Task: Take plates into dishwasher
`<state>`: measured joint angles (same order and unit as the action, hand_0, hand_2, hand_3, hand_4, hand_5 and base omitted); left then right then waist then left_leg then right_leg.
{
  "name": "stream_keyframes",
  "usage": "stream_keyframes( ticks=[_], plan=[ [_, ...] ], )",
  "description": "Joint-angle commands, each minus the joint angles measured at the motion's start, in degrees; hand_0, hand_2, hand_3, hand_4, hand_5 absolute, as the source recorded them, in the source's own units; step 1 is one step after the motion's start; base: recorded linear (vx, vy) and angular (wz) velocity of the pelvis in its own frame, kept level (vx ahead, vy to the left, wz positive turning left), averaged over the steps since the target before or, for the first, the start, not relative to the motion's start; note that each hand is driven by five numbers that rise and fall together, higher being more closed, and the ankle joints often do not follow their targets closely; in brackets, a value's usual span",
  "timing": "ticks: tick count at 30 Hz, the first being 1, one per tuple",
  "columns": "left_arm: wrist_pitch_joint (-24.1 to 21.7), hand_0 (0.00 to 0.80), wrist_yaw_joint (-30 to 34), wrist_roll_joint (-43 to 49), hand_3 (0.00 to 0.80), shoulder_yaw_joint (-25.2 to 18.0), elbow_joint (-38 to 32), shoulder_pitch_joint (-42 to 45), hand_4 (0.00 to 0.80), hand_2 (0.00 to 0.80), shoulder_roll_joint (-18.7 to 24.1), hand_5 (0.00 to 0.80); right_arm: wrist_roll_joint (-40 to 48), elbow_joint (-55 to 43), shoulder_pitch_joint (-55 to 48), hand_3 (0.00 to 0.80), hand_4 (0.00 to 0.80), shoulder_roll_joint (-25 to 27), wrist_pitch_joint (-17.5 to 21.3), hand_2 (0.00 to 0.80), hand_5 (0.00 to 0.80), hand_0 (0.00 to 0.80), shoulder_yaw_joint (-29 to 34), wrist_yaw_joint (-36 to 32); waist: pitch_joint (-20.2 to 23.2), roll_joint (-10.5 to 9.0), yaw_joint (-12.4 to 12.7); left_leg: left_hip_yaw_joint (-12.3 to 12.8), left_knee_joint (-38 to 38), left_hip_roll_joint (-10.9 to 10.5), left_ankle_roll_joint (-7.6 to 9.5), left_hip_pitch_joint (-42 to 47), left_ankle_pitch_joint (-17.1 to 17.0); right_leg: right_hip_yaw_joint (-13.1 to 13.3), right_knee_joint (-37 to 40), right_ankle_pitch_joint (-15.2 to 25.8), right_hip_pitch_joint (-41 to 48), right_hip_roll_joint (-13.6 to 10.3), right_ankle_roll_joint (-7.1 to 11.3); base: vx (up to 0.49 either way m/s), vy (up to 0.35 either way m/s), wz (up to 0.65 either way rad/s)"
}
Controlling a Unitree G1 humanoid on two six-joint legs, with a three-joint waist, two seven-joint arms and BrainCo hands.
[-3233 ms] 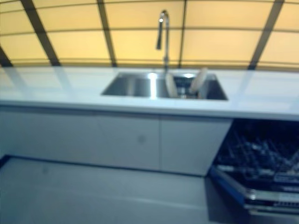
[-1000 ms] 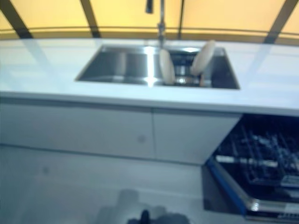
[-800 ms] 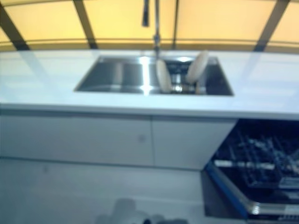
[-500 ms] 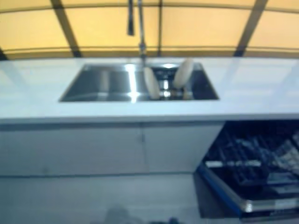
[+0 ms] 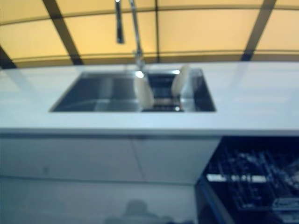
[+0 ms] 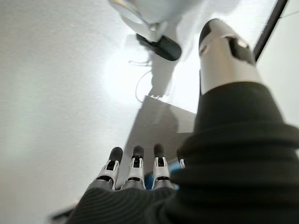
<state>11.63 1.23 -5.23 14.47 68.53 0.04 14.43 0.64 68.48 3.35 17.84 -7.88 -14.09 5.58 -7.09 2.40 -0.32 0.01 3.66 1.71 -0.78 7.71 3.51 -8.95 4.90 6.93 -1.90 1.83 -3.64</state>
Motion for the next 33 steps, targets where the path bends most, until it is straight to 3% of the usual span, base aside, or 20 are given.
stream_keyframes(
  ticks=[1, 4, 9, 11, 12, 13, 14, 15, 18, 19, 21, 23, 25, 30, 33],
  plan=[
    [1.50, 0.000, 0.14, 1.95, 0.000, -0.77, 0.65, -1.68, 0.000, 0.000, 2.30, 0.000, -0.59, -0.87, 2.26, 0.000, 0.000, 0.22, 2.91, 0.000, 0.000, 0.000, -2.15, -5.71, -0.38, -1.57, 1.36, 1.58, -2.15, -5.00, 5.73, -2.10, 2.62, 0.78, -4.86, -6.38, 0.13, -3.80, 7.15, 0.057, -0.047, -0.01],
    [1.93, 0.000, 0.52, 3.58, 0.000, -0.35, -0.65, -1.57, 0.000, 0.000, 4.11, 0.000, 0.43, -4.35, 2.83, 0.000, 0.000, 1.00, 2.83, 0.000, 0.000, 0.000, -3.56, -7.48, -1.10, -2.08, 1.65, 1.87, -2.77, -4.74, 6.09, -2.40, 3.00, 0.45, -8.27, -7.79, -1.44, -4.00, 7.30, 0.026, -0.061, 0.00],
    [2.34, 0.000, -0.70, 1.35, 0.000, 0.36, -2.11, -3.06, 0.000, 0.000, 5.20, 0.000, 2.37, -6.67, 2.96, 0.000, 0.000, 1.76, -1.27, 0.000, 0.000, 0.000, -4.78, -10.94, -1.76, -3.10, 1.43, 1.79, -8.70, -4.21, 5.91, -3.37, 5.86, 0.45, -12.10, -10.73, -1.61, -3.86, 5.80, 0.067, -0.110, 0.03],
    [1.68, 0.000, -3.53, -3.41, 0.000, -0.12, -2.79, -3.53, 0.000, 0.000, 4.64, 0.000, 2.13, -6.13, 3.00, 0.000, 0.000, 1.95, -2.42, 0.000, 0.000, 0.000, -5.17, -14.21, -1.65, -3.99, 1.75, 2.80, -17.44, -2.98, 4.54, -3.94, 7.95, -0.13, -11.24, -11.55, 0.72, -3.66, 3.87, 0.152, -0.116, 0.07],
    [1.69, 0.000, -4.01, -4.43, 0.000, -0.50, -3.17, -3.68, 0.000, 0.000, 4.36, 0.000, 2.48, -6.30, 3.01, 0.000, 0.000, 2.11, -2.74, 0.000, 0.000, 0.000, -5.37, -14.94, -1.95, -4.24, 2.03, 3.02, -23.16, -2.37, 4.04, -5.79, 6.47, -0.41, -10.63, -11.58, 1.88, -3.52, 3.14, 0.109, -0.119, 0.11],
    [1.11, 0.000, -4.96, -6.39, 0.000, -1.53, -3.79, -3.78, 0.000, 0.000, 3.51, 0.000, 3.05, -6.80, 2.89, 0.000, 0.000, 2.49, -2.87, 0.000, 0.000, 0.000, -6.02, -17.68, -3.17, -4.42, 2.98, 2.33, -38.57, -2.03, 3.62, -12.83, 3.47, -1.00, -10.54, -11.97, 3.65, -3.06, 1.65, 0.028, -0.085, 0.18],
    [1.08, 0.000, -5.03, -6.52, 0.000, -1.97, -4.26, -3.50, 0.000, 0.000, 2.91, 0.000, 3.49, -7.49, 2.80, 0.000, 0.000, 2.76, -3.23, 0.000, 0.000, 0.000, -6.44, -19.70, -3.95, -4.11, 3.43, 1.34, -44.55, -2.21, 3.04, -17.92, 1.80, -1.26, -10.99, -11.97, 4.08, -2.40, 0.91, 0.006, -0.047, 0.34],
    [0.99, 0.000, -5.08, -6.60, 0.000, -2.19, -4.31, -3.25, 0.000, 0.000, 2.67, 0.000, 3.60, -7.62, 2.82, 0.000, 0.000, 2.92, -3.74, 0.000, 0.000, 0.000, -6.57, -20.80, -4.23, -3.99, 3.60, 0.87, -45.51, -2.59, 2.74, -19.70, 1.57, -1.40, -11.21, -12.01, 4.30, -2.19, 0.80, 0.049, 0.054, 0.37],
    [0.42, 0.000, -5.63, -7.86, 0.000, -3.62, -3.48, -1.90, 0.000, 0.000, 2.74, 0.000, 2.22, -6.61, 3.63, 0.000, 0.000, 3.16, -3.95, 0.000, 0.000, 0.000, -6.67, -27.49, -4.97, -4.91, 3.81, 1.37, -16.41, -3.44, 1.58, -15.46, -1.04, -2.01, -10.33, -11.79, 7.31, -4.08, 2.76, 0.182, 0.167, 0.03],
    [0.24, 0.000, -4.95, -6.94, 0.000, -3.54, -3.15, -1.92, 0.000, 0.000, 3.31, 0.000, 2.53, -7.24, 3.66, 0.000, 0.000, 3.13, -3.89, 0.000, 0.000, 0.000, -6.62, -29.53, -5.07, -4.89, 4.34, -1.20, -9.88, -4.43, 0.66, -14.98, -4.88, -2.22, -9.41, -11.53, 9.35, -4.03, 3.28, 0.240, 0.171, 0.14],
    [0.95, 0.000, -3.92, -4.31, 0.000, -3.94, -3.19, -1.90, 0.000, 0.000, 4.07, 0.000, 3.24, -7.96, 3.37, 0.000, 0.000, 3.14, -4.33, 0.000, 0.000, 0.000, -6.11, -31.35, -4.38, -5.89, 5.43, -4.04, -9.53, -5.54, 1.28, -13.97, -4.09, -2.07, -7.50, -11.28, 11.37, -4.98, 4.55, 0.293, 0.156, 0.26],
    [0.52, 0.000, -3.91, -2.28, 0.000, -4.30, -3.29, -2.07, 0.000, 0.000, 4.76, 0.000, 3.17, -8.49, 2.90, 0.000, 0.000, 3.24, -6.18, 0.000, 0.000, 0.000, -5.74, -32.66, -3.12, -6.45, 5.59, -3.12, -8.54, -5.48, 2.18, -12.11, -2.56, -2.67, -7.75, -11.97, 11.56, -6.00, 5.58, 0.291, 0.171, -0.02],
    [-0.22, 0.000, -2.41, -1.93, 0.000, -4.36, -3.18, -1.58, 0.000, 0.000, 6.00, 0.000, 1.82, -7.88, 1.89, 0.000, 0.000, 3.00, -5.67, 0.000, 0.000, 0.000, -5.17, -34.98, -2.04, -6.70, 5.69, -2.74, -5.68, -5.10, 2.99, -8.58, -2.05, -3.53, -8.46, -12.38, 11.22, -7.18, 6.64, 0.283, 0.168, -0.28],
    [-1.10, 0.000, -2.74, -3.35, 0.000, -3.32, -2.04, -2.99, 0.000, 0.000, 6.82, 0.000, 0.22, -5.45, 1.28, 0.000, 0.000, 1.49, -6.48, 0.000, 0.000, 0.000, -5.48, -34.57, 0.28, -5.77, 5.10, -1.53, -0.37, -4.42, 3.97, -7.05, -3.53, -4.05, -8.28, -12.32, 8.64, -7.37, 6.91, 0.139, 0.056, -0.29],
    [-0.84, 0.000, -2.91, -1.99, 0.000, -2.92, -1.98, -4.59, 0.000, 0.000, 6.89, 0.000, 0.22, -3.33, 1.46, 0.000, 0.000, 0.17, -6.34, 0.000, 0.000, 0.000, -5.58, -34.47, 0.76, -5.96, 5.36, -1.75, -1.55, -4.35, 4.37, -8.31, -3.20, -3.61, -8.05, -12.07, 7.94, -7.15, 7.01, 0.106, -0.068, 0.00]
  ],
)
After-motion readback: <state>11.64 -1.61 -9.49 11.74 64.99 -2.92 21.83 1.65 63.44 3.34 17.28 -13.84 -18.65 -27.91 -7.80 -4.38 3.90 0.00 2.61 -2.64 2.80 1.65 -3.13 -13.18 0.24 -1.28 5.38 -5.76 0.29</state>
